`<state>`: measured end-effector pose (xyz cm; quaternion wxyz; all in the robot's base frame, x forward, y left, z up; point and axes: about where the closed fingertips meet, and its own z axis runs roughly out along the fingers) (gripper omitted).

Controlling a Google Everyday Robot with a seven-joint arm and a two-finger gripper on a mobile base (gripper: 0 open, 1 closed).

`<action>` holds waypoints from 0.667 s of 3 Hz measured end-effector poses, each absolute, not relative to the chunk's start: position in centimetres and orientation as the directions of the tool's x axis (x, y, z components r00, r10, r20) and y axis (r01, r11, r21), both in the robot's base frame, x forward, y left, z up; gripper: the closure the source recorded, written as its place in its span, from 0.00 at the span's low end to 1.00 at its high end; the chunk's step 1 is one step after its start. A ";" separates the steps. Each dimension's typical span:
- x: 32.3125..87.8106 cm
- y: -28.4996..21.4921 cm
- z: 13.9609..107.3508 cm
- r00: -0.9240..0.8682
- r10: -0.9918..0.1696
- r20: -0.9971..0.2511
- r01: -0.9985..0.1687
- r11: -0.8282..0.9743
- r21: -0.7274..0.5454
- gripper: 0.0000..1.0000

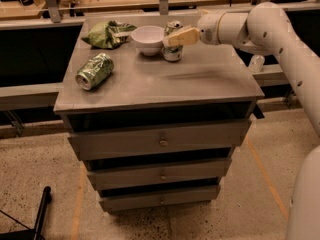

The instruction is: Move 7up can near white bowl

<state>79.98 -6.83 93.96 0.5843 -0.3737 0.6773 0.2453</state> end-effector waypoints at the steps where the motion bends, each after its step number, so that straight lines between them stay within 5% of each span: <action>1: 78.8 -9.7 97.4 0.029 -0.190 -0.981 -0.786 0.602 -0.140 0.00; 2: 77.8 -12.6 100.9 0.035 -0.248 -0.968 -0.714 0.672 -0.197 0.00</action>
Offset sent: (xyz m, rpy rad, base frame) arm -0.0338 -0.0971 0.1041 -0.0861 -0.0545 -0.4020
